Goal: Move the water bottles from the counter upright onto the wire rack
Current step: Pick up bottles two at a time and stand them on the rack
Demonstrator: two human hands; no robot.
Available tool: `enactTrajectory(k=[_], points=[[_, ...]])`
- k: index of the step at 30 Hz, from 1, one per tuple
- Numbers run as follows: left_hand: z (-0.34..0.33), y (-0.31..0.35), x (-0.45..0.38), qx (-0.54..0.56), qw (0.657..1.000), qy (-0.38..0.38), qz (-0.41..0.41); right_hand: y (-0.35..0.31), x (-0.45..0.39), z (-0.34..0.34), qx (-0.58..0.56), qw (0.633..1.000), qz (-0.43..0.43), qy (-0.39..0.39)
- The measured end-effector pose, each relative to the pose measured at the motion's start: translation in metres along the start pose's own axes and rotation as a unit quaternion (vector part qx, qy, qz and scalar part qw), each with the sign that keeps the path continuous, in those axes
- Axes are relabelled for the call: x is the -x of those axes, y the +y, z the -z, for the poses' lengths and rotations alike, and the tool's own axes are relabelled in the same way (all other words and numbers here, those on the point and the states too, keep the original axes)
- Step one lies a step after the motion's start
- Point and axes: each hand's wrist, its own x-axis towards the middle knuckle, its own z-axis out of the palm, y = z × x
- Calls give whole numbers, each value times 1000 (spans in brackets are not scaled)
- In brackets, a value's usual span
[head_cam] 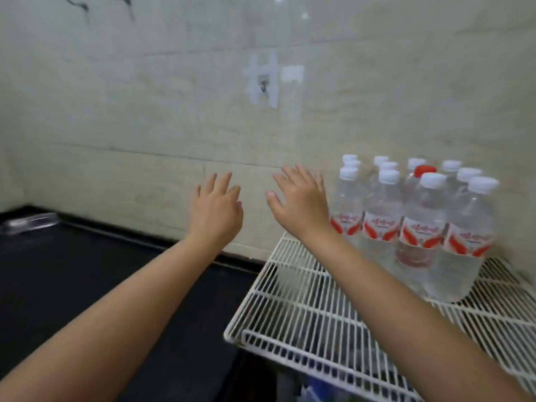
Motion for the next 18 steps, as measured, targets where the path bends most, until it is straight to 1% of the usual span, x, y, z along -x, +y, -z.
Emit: enactTrajectory(k=[2, 5, 9, 13, 18], points=[[8, -53, 20, -36, 998, -5, 55, -49, -5, -26, -31, 998, 18, -58], [14, -132, 53, -76, 989, -30, 120, -123, -8, -76, -56, 990, 62, -113], [16, -241, 104, -68, 971, -67, 221, -228, 0, -149, -74, 976, 91, -182], [15, -347, 150, -65, 954, -114, 270, -333, 11, -215, -70, 961, 113, -243], [25, -462, 189, -73, 933, -134, 327, -445, 15, -277, -81, 944, 135, -289]])
